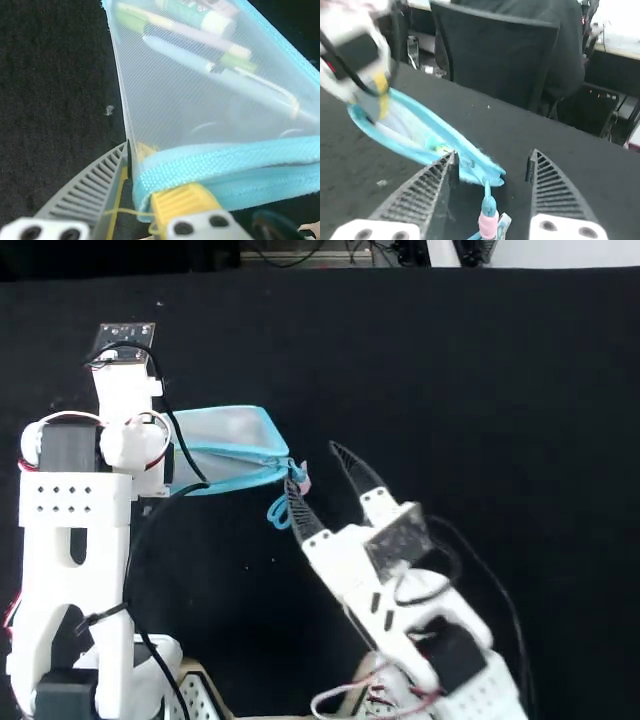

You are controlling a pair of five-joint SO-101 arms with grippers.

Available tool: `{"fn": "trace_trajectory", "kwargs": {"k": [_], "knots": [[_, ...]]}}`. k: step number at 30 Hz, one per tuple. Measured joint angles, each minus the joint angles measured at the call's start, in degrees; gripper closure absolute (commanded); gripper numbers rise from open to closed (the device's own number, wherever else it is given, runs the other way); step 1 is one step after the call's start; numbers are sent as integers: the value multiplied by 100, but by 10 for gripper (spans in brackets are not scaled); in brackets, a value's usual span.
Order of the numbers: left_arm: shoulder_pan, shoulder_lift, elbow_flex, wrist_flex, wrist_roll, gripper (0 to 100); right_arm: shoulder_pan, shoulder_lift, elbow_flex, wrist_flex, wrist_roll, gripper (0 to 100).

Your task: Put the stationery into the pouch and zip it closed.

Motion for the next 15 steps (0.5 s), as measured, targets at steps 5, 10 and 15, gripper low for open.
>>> {"fn": "trace_trajectory", "kwargs": {"k": [5, 10, 15], "knots": [[0, 0, 0, 0, 0, 970, 53, 26, 958, -1301, 0, 779], [0, 0, 0, 0, 0, 970, 44, 202, 958, -1116, 0, 779], [0, 0, 0, 0, 0, 970, 44, 123, 949, -475, 0, 779]]}}
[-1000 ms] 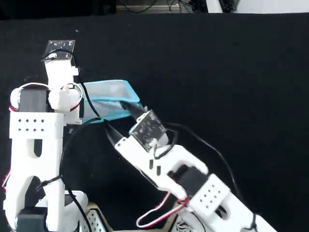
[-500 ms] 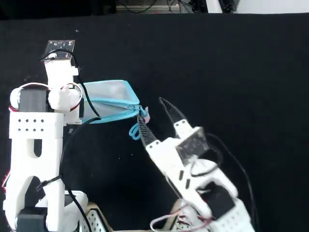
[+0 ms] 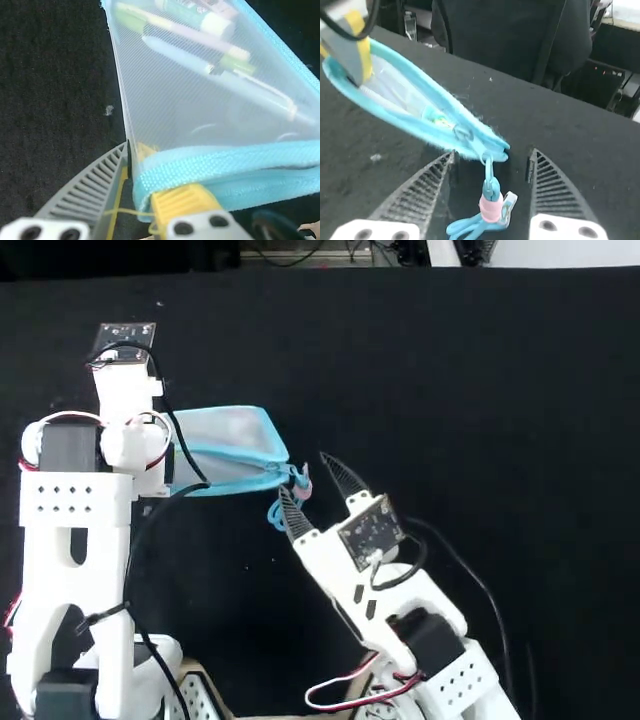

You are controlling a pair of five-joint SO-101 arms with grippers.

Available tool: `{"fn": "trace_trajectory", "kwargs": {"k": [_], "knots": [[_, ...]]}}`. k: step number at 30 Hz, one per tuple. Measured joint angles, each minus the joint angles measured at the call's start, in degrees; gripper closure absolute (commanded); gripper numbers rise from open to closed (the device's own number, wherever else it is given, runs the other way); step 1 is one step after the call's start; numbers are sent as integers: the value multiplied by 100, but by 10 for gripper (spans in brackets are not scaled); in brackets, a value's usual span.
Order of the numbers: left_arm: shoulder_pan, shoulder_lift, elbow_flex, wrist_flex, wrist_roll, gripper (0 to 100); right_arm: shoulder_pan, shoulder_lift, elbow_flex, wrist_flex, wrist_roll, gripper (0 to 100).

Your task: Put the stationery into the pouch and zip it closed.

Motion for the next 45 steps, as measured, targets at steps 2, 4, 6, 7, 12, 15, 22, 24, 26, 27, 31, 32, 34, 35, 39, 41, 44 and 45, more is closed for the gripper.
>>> {"fn": "trace_trajectory", "kwargs": {"k": [2, 4, 6, 7, 12, 15, 22, 24, 26, 27, 31, 32, 34, 35, 39, 41, 44, 45], "knots": [[0, 0, 0, 0, 0, 970, 0, 0, 0, 44, 0, 779], [0, 0, 0, 0, 0, 970, 0, 0, 0, 53, 26, 779], [0, 0, 0, 0, 0, 970, 0, 0, 0, 53, 202, 779], [0, 0, 0, 0, 0, 970, 0, 0, 0, 53, 308, 779], [0, 0, 0, 0, 0, 970, 0, 0, 0, 88, 633, 779], [0, 0, 0, 0, 0, 970, 0, 0, 0, 88, 809, 779], [0, 0, 0, 0, 0, 970, 220, 88, 202, -141, 923, 779], [0, 0, 0, 0, 0, 970, 290, 88, 211, -176, 923, 779], [0, 0, 0, 0, 0, 970, 316, 88, 211, -176, 932, 779], [0, 0, 0, 0, 0, 970, 316, 88, 211, -176, 976, 779], [0, 0, 0, 0, 0, 970, 316, 88, 211, -185, 1046, 779], [0, 0, 0, 0, 0, 970, 316, 88, 229, -237, 1055, 779], [0, 0, 0, 0, 0, 970, 316, 88, 360, -369, 1064, 779], [0, 0, 0, 0, 0, 970, 316, 88, 413, -440, 1064, 779], [0, 0, 0, 0, 0, 970, 316, 88, 431, -695, 1064, 779], [0, 0, 0, 0, 0, 970, 316, 545, 369, -747, 1064, 779], [0, 0, 0, 0, 0, 970, 316, 1169, 299, -800, 1064, 779], [0, 0, 0, 0, 0, 970, 316, 1301, 264, -862, 1064, 779]]}}
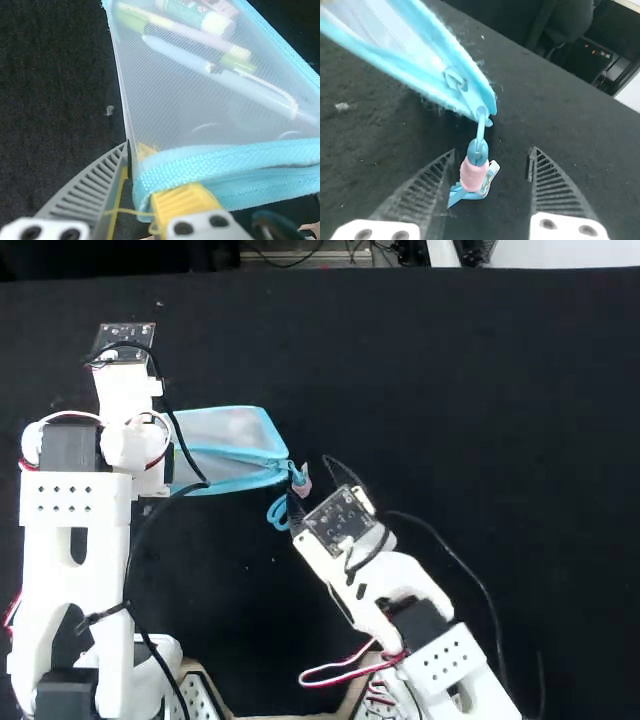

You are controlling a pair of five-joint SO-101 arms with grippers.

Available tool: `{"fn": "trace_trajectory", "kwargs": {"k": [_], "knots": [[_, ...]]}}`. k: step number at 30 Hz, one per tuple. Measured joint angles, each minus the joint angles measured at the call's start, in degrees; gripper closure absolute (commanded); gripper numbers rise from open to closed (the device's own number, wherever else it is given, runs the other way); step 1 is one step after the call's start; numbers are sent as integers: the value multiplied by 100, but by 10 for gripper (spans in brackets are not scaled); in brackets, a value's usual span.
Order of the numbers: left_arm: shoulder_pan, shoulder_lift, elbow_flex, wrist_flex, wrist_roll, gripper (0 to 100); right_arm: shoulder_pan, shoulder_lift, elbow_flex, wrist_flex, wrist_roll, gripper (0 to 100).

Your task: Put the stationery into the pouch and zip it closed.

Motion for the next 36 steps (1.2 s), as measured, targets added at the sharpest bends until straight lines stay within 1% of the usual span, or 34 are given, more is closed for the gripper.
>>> {"fn": "trace_trajectory", "kwargs": {"k": [4, 8, 11, 20, 25, 28, 36], "knots": [[0, 0, 35, -53, 0, 970, 70, 167, -18, -396, 0, 780], [0, 0, 53, -53, 0, 970, 220, 202, 211, -1090, -176, 780], [0, 0, 53, -53, 0, 970, 237, 255, 255, -1248, -176, 780], [0, 0, 53, -53, 0, 970, 237, 255, 255, -1284, -35, 780], [0, 0, 53, -53, 0, 970, 229, 255, 255, -941, -35, 780], [0, 0, 53, -53, 0, 970, 53, 255, 255, -844, -35, 780], [0, 0, 53, -70, 0, 970, -9, 255, 255, -844, -35, 780]]}}
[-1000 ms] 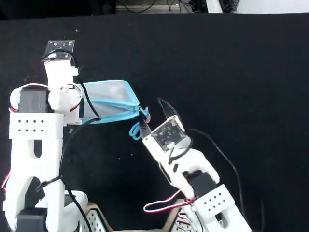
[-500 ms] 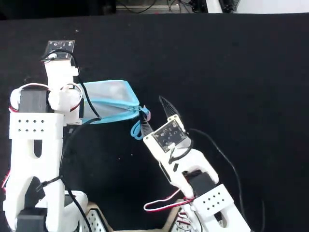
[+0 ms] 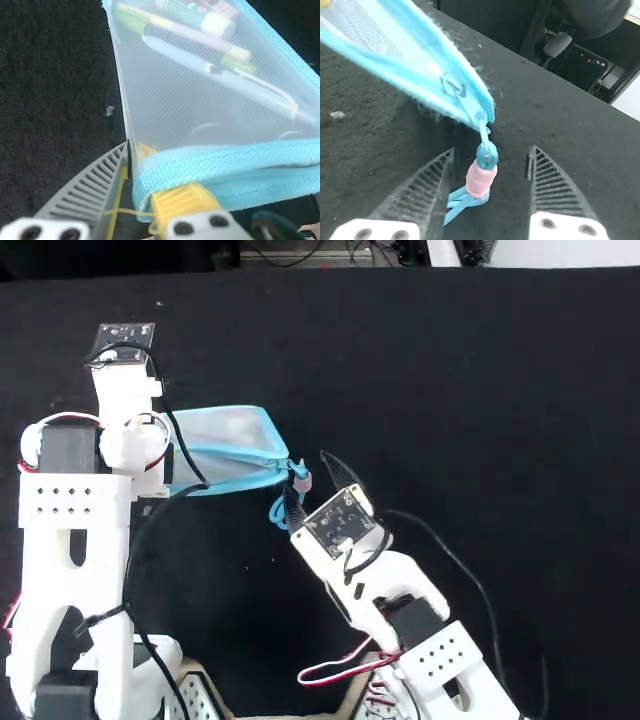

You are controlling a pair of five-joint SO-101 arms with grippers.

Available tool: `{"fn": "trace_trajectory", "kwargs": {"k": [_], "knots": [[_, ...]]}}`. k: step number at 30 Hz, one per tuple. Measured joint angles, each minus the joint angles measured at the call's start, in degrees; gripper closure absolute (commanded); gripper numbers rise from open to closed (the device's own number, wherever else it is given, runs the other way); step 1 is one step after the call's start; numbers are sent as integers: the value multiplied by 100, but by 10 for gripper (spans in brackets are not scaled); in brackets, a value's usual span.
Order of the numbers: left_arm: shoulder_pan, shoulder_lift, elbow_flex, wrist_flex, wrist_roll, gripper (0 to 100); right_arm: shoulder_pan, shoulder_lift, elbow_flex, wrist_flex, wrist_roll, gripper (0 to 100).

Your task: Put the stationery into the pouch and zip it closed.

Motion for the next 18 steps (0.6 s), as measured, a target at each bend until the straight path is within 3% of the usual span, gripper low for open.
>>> {"fn": "trace_trajectory", "kwargs": {"k": [14, 18], "knots": [[0, 0, 0, 0, 0, 970, 0, 26, -70, 0, 0, 780], [0, 0, 0, 0, 0, 970, 0, 1240, -580, 0, 0, 780]]}}
